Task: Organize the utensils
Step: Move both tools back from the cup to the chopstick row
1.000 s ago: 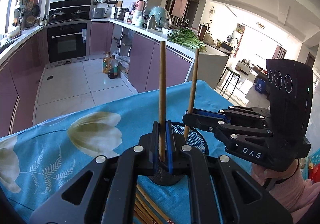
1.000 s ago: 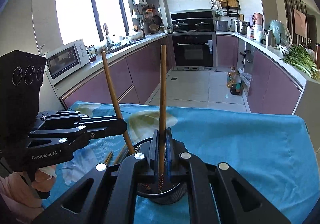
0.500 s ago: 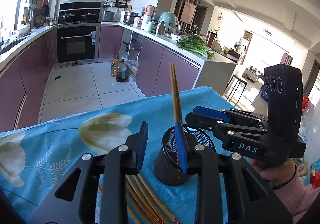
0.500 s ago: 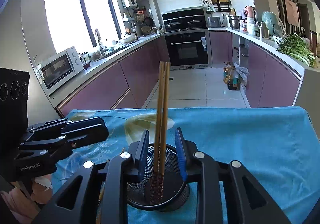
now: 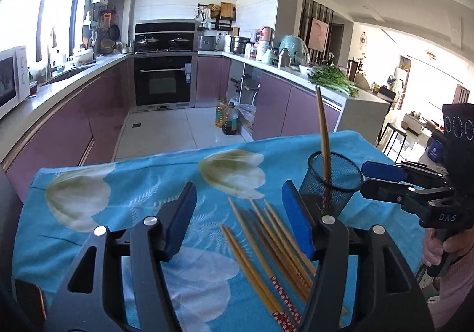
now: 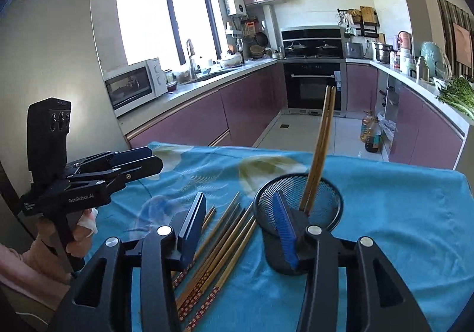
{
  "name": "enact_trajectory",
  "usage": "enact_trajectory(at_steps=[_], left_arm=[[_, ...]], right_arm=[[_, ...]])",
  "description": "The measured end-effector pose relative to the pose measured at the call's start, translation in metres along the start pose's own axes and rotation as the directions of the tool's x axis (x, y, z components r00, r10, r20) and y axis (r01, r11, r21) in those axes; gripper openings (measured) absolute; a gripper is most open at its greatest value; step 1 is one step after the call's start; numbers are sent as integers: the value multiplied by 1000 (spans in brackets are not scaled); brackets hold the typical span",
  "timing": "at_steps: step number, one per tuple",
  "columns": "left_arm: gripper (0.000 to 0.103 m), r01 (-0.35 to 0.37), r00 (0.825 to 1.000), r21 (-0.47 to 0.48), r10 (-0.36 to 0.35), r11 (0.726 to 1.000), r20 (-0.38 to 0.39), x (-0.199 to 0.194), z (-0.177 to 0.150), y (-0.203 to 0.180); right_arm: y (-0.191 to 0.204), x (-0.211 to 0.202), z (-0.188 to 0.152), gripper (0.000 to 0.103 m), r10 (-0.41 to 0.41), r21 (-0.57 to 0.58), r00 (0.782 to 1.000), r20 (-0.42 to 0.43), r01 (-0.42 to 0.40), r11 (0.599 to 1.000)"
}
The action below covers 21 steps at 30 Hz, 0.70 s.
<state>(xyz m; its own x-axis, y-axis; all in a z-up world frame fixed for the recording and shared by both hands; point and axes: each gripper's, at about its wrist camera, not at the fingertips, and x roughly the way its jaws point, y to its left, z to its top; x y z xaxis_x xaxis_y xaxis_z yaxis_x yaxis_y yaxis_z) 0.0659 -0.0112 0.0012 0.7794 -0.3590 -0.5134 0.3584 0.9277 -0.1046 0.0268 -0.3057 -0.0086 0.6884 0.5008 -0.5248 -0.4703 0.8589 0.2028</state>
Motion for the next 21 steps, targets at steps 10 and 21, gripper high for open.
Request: enact_trajectory(at_steps=[10, 21], left_arm=[[60, -27, 987, -24, 22, 999, -160, 26, -58, 11], [59, -37, 961, 3, 36, 999, -274, 53, -84, -1]], right_arm=[[6, 41, -36, 45, -3, 44, 989, -147, 9, 999], [-2, 57, -53, 44, -24, 77, 977, -214, 41, 996]])
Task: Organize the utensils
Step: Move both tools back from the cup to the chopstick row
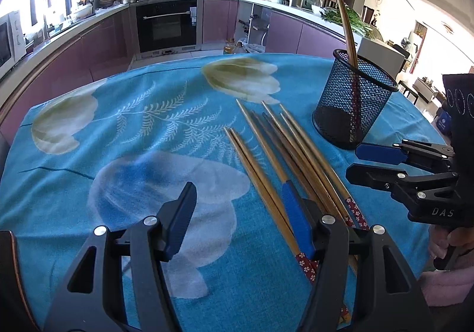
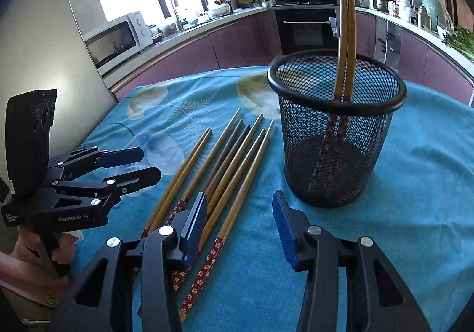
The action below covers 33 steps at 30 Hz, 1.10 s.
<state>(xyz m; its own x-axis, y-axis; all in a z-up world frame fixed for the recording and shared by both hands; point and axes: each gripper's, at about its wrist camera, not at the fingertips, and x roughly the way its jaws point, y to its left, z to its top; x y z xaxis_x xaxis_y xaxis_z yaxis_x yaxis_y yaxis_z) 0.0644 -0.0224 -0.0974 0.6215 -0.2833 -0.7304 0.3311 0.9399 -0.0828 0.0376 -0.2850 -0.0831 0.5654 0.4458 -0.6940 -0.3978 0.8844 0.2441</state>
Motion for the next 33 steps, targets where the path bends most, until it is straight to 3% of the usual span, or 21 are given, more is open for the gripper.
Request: enact_trajectory(at_steps=[27, 33], left_arm=[[55, -5, 997, 16, 6, 1000, -75, 23, -8, 0], [54, -6, 997, 17, 7, 1000, -75, 23, -8, 0]], right_arm=[[3, 11, -7, 40, -36, -15, 998, -41, 36, 999], [0, 11, -7, 34, -57, -24, 997, -52, 56, 998]])
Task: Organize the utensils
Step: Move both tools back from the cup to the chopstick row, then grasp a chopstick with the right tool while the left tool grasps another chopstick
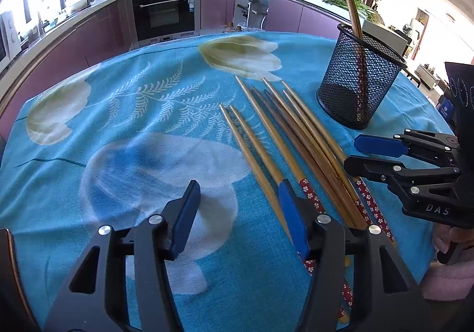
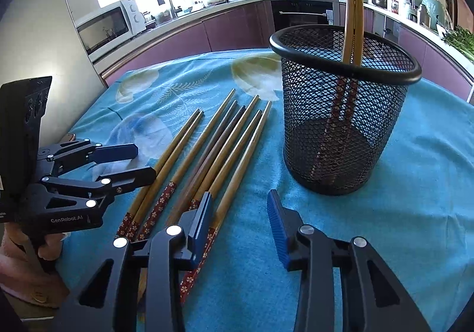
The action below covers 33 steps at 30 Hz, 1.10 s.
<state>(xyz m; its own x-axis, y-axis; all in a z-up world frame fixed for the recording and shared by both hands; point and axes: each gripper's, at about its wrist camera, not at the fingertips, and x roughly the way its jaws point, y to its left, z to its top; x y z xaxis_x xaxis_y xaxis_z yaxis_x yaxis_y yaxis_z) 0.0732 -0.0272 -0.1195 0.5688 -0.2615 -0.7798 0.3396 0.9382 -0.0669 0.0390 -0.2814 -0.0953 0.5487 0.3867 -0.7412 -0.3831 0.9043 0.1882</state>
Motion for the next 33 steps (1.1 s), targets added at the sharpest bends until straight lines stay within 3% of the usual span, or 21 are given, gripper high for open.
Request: enact_trajectory(at_steps=[6, 15, 24, 33], left_arm=[[47, 1, 1000, -4, -1, 1000, -4, 1, 0, 1], [46, -1, 1000, -1, 1, 1000, -8, 3, 0, 2], [30, -5, 1000, -1, 5, 1000, -9, 9, 7, 2], [13, 12, 1000, -36, -12, 999, -7, 11, 9, 3]], right_arm=[[-6, -1, -1, 33, -23, 8, 1000, -5, 23, 1000], [-3, 4, 3, 33, -41, 5, 999, -9, 41, 999], [-1, 14, 13, 33, -55, 3, 998, -17, 55, 998], [-5, 13, 11, 8, -33, 39, 999, -14, 34, 999]])
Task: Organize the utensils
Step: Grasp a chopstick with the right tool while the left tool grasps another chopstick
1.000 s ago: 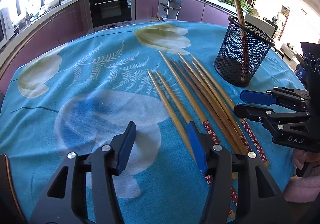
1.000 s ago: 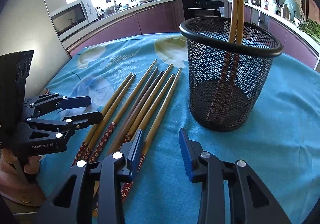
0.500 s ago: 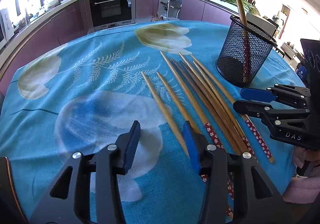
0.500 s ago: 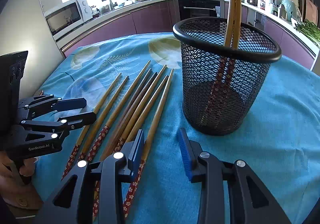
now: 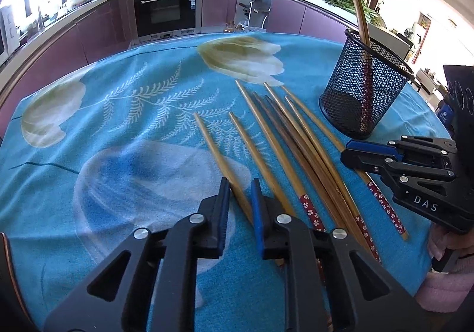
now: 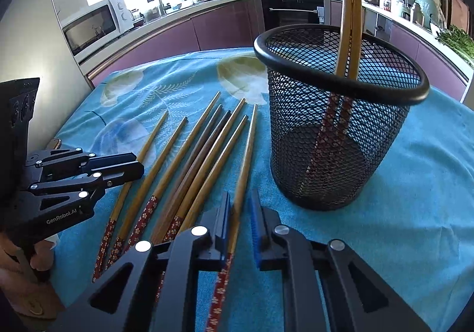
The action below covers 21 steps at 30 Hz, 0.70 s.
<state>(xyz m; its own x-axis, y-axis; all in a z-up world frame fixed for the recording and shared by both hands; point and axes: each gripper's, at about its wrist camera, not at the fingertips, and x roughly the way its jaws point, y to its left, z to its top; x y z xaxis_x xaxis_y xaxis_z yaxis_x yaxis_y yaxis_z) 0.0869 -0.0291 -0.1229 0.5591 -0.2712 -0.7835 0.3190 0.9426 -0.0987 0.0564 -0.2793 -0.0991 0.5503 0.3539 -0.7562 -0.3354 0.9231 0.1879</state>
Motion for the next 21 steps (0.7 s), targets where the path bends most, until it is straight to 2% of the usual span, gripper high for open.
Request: enact_trajectory(at_steps=[4, 10, 13, 21], left_arm=[[8, 5, 1000, -27, -5, 1000, 2, -1, -1, 2], [8, 14, 1000, -46, -14, 999, 19, -8, -2, 5], [8, 36, 999, -29, -35, 999, 27, -12, -3, 2], [8, 53, 999, 17, -53, 998, -1, -8, -6, -8]], right_arm=[[-6, -3, -3, 6, 18, 31, 1000, 6, -19, 999], [-9, -14, -5, 6, 31, 48, 999, 32, -33, 998], [-6, -20, -5, 6, 68, 28, 997, 47, -70, 997], [13, -10, -5, 6, 97, -50, 995, -16, -98, 994]])
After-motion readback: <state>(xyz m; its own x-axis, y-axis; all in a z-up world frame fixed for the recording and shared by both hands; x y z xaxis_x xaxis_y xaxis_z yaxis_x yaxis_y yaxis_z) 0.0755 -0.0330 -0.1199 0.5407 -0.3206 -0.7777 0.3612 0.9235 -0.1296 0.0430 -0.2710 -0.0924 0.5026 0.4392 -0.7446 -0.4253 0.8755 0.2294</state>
